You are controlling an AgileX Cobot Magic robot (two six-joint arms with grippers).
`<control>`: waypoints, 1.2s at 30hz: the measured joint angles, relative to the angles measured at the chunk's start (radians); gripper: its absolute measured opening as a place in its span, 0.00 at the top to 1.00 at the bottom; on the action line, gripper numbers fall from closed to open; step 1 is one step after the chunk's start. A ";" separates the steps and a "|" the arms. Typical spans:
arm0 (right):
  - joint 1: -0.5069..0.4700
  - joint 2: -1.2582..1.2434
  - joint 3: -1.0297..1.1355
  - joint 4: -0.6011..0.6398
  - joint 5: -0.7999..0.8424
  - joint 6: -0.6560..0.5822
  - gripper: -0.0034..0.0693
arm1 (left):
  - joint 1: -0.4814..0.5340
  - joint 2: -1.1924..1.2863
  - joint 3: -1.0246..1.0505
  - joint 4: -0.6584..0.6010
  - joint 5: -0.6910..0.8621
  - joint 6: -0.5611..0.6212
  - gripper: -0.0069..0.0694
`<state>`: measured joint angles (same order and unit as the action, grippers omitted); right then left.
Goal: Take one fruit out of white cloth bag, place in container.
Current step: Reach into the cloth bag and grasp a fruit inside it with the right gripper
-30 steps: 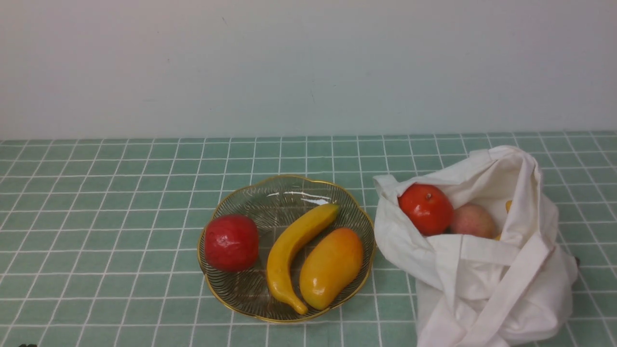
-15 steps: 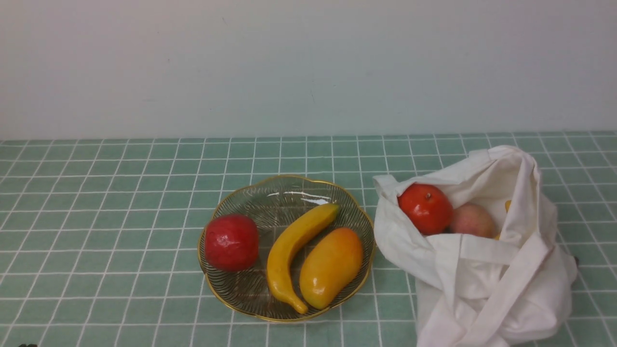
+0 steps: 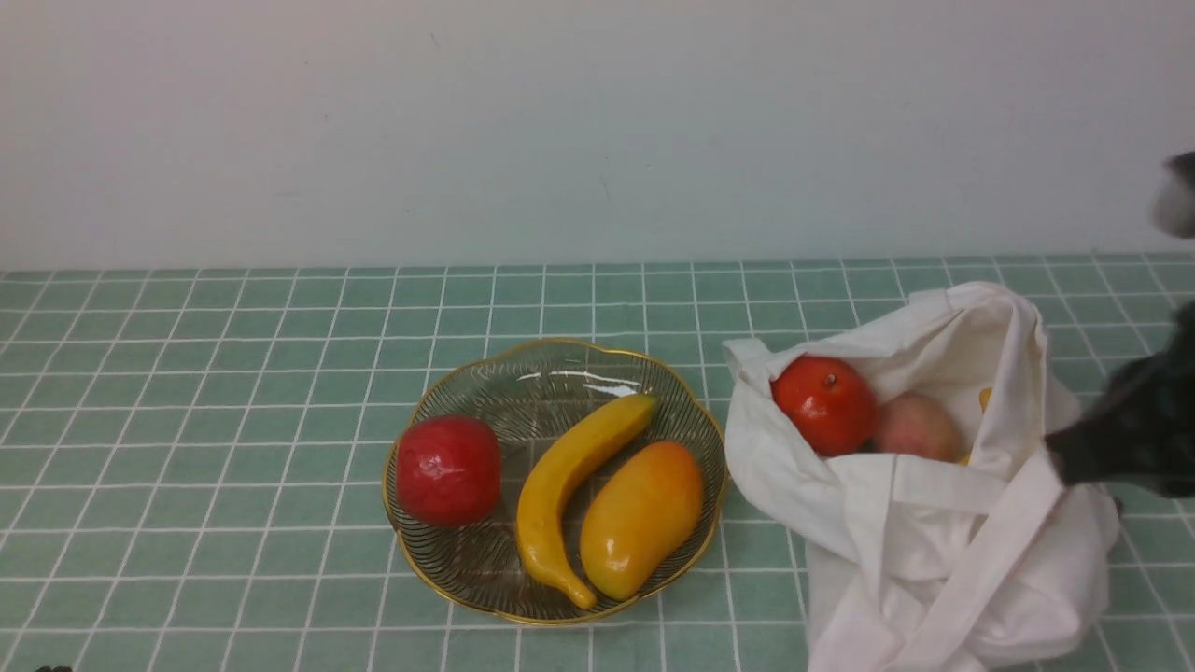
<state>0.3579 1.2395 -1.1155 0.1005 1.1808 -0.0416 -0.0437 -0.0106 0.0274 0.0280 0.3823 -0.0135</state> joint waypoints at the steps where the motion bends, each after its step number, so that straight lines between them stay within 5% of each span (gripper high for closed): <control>1: 0.000 0.046 -0.026 0.026 0.001 -0.030 0.97 | 0.000 0.000 0.000 0.000 0.000 0.000 0.92; 6: 0.001 0.277 -0.172 0.086 -0.020 -0.103 0.97 | 0.000 0.000 0.000 0.000 0.000 0.000 0.92; 12: 0.001 0.510 -0.319 0.080 0.013 -0.040 0.93 | 0.000 0.000 0.000 0.000 0.000 0.000 0.92; 28: 0.002 0.628 -0.507 0.033 0.049 0.005 0.43 | 0.000 0.000 0.000 0.000 0.000 0.000 0.92; 36: 0.002 0.682 -0.508 0.019 0.052 0.012 0.06 | 0.000 0.000 0.000 0.000 0.000 0.000 0.92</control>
<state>0.3598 1.9211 -1.6238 0.1200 1.2332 -0.0299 -0.0437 -0.0106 0.0274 0.0280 0.3823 -0.0135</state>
